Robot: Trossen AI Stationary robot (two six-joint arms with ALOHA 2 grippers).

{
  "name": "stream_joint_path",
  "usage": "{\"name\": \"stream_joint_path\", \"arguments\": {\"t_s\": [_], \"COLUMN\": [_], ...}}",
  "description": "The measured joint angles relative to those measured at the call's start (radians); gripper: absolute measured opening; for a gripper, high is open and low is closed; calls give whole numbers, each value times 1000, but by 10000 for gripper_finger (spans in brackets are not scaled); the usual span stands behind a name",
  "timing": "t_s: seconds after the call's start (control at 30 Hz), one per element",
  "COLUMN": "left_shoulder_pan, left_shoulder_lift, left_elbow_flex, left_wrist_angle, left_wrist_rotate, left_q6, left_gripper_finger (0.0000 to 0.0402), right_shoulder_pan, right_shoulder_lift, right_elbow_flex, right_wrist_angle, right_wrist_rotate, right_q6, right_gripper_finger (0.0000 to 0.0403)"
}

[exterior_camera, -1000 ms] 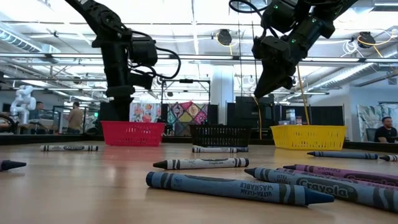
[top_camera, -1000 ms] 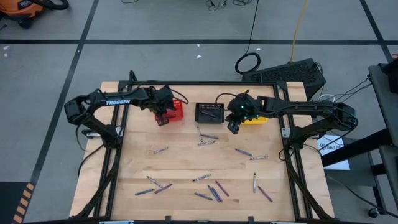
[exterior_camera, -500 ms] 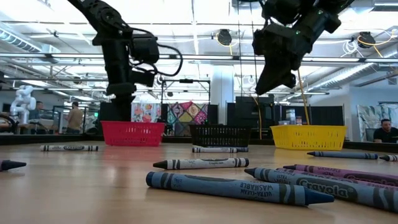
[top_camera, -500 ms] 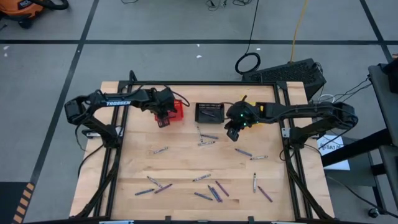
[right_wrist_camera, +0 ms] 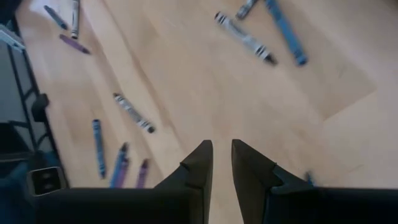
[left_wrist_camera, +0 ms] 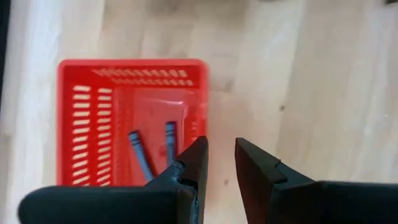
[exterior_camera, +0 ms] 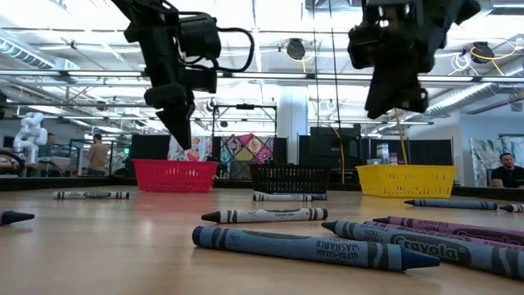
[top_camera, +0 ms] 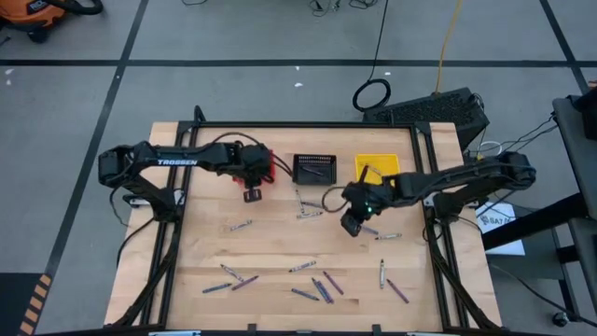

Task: Sort crayons
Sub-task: Put the violet crayon into the black bin

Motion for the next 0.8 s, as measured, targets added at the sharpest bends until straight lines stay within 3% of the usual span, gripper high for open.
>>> {"name": "stream_joint_path", "arguments": {"t_s": [0.37, 0.57, 0.8], "left_shoulder_pan": [-33, -34, -34], "left_shoulder_lift": [0, 0, 0], "left_elbow_flex": [0, 0, 0], "left_wrist_angle": [1, 1, 2], "left_wrist_rotate": [0, 0, 0], "left_q6": [-27, -53, -53], "left_gripper_finger": [75, 75, 75], "right_shoulder_pan": [189, 264, 313], "right_shoulder_lift": [37, 154, 225], "right_elbow_flex": [0, 0, 0], "right_wrist_angle": [46, 199, 240], "right_wrist_rotate": [102, 92, 71], "right_q6": [262, 265, 310], "right_gripper_finger": [47, 47, 47]}}
